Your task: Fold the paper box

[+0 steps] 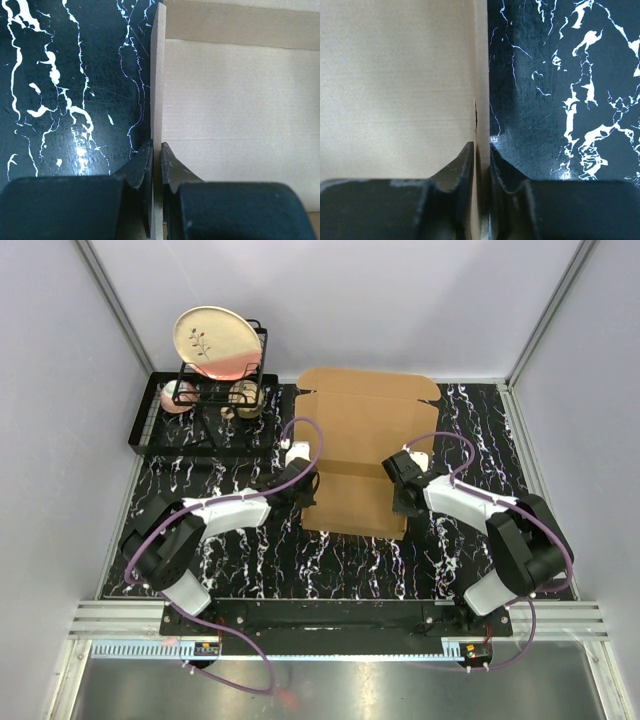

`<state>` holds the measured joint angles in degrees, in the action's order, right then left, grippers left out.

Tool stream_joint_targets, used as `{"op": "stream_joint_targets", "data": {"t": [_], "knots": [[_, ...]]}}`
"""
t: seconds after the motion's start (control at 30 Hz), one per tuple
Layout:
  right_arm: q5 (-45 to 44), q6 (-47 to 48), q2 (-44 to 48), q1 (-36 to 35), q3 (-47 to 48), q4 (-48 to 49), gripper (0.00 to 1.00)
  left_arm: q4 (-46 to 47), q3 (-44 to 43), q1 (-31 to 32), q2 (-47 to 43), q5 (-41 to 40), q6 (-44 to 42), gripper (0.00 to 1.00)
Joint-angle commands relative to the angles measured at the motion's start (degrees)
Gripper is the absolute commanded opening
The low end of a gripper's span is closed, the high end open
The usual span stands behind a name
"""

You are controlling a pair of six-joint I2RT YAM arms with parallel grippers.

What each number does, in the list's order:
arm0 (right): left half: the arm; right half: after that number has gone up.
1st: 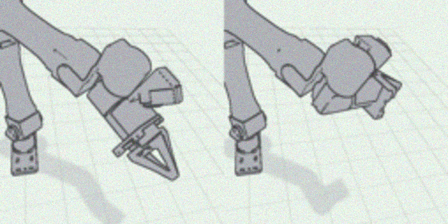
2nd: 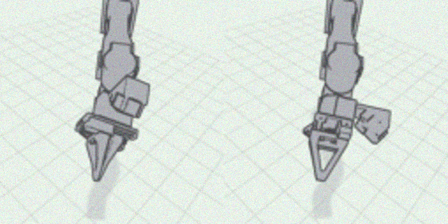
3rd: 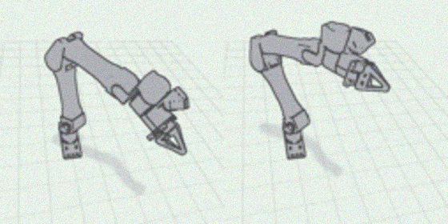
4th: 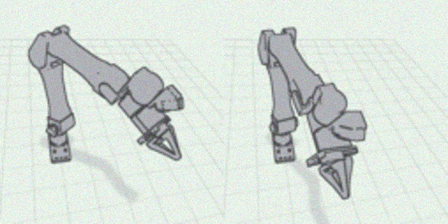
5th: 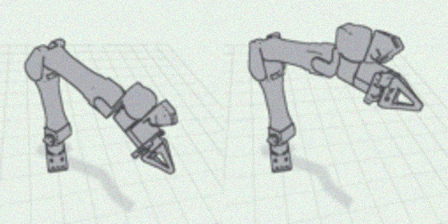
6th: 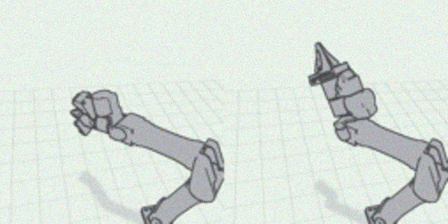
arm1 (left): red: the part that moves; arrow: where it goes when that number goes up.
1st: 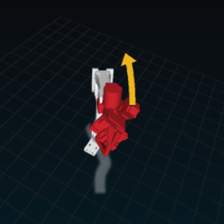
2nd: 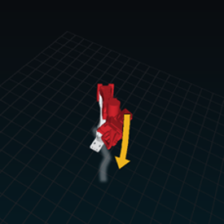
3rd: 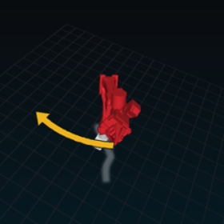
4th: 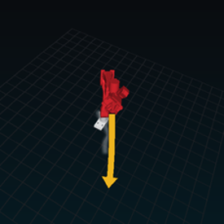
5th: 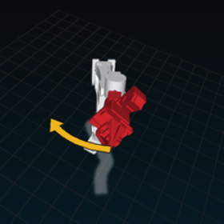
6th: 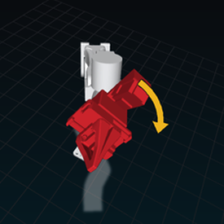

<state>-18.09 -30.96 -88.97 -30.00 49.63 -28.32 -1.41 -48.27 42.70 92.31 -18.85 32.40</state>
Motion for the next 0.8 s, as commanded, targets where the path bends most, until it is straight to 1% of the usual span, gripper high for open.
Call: {"op": "stream_joint_targets", "data": {"t": [0.0,0.03,0.07,0.1,0.13,0.17,0.23,0.27,0.3,0.33,0.37,0.4,0.47,0.5,0.6,0.63,0.67,0.7,0.73,0.77], "knots": [[-1.8,-1.2,2.6,-0.7,1.9,-0.8,0.26,-0.4,0.8,0.5,-1.6,0.5,1.8,0.08],[-2.1,-1.3,3.3,-0.6,1.9,-1.0,0.28,-0.5,1.1,0.5,-2.7,0.1,1.7,0.09],[-2.5,-1.2,3.7,-0.6,2.1,-1.0,0.34,-0.6,1.0,0.5,-3.0,0.0,1.6,0.11],[-2.6,-1.1,4.1,-0.6,2.3,-1.4,0.36,-1.0,0.9,0.5,-3.4,0.0,1.6,0.15],[-2.6,-1.1,4.3,-0.6,2.6,-1.8,0.39,-1.5,1.0,0.6,-3.9,0.1,1.8,0.32],[-2.8,-1.2,4.6,-0.6,2.8,-2.5,0.43,-1.6,1.2,0.6,-4.3,0.0,2.0,0.38],[-2.8,-1.6,5.7,-0.6,2.7,-2.7,0.47,-1.7,2.3,0.6,-6.3,-0.8,3.0,0.5],[-3.0,-1.8,6.3,-0.7,2.4,-2.7,0.53,-1.6,2.7,0.5,-7.0,-1.2,3.2,0.59],[-3.3,-2.1,7.6,-0.7,2.4,-2.9,0.56,-1.7,3.0,0.6,-7.8,-1.7,3.4,0.62],[-3.7,-2.2,8.3,-0.6,2.3,-3.5,0.57,-1.8,3.3,0.6,-9.2,-1.9,3.3,0.64],[-3.8,-2.2,10.0,-0.7,2.1,-3.7,0.61,-2.2,3.2,0.6,-10.0,-2.2,3.2,0.68],[-3.8,-2.2,11.0,-0.6,2.1,-3.7,0.66,-3.3,2.9,0.6,-10.7,-2.9,3.0,0.69],[-4.4,-2.3,14.4,-0.7,2.2,-4.6,0.7,-4.2,2.7,0.6,-13.3,-3.0,2.8,0.71],[-4.6,-2.2,15.7,-0.6,2.3,-4.7,0.73,-5.0,2.7,0.5,-14.3,-3.3,2.4,0.73],[-6.2,-1.9,20.4,-0.5,4.2,-7.7,0.75,-6.7,2.4,0.6,-19.1,-3.8,2.0,0.75],[-8.7,-1.7,21.5,-0.6,5.6,-9.1,0.75,-6.9,2.3,0.5,-21.9,-4.0,1.6,0.76],[-10.3,-1.5,24.0,-0.6,6.1,-9.2,0.75,-7.1,2.2,0.5,-23.2,-4.4,1.3,0.76],[-12.2,-0.4,25.1,-0.6,6.5,-9.0,0.76,-6.6,1.9,0.4,-24.6,-5.0,0.8,0.78],[-16.0,0.4,25.9,-0.5,7.3,-7.4,0.76,-5.7,1.7,-0.7,-27.0,-4.4,0.3,0.78],[-17.9,1.2,26.4,-0.4,7.5,-5.7,0.76,-4.6,1.4,-1.5,-27.9,-3.5,-0.3,0.78]]}}
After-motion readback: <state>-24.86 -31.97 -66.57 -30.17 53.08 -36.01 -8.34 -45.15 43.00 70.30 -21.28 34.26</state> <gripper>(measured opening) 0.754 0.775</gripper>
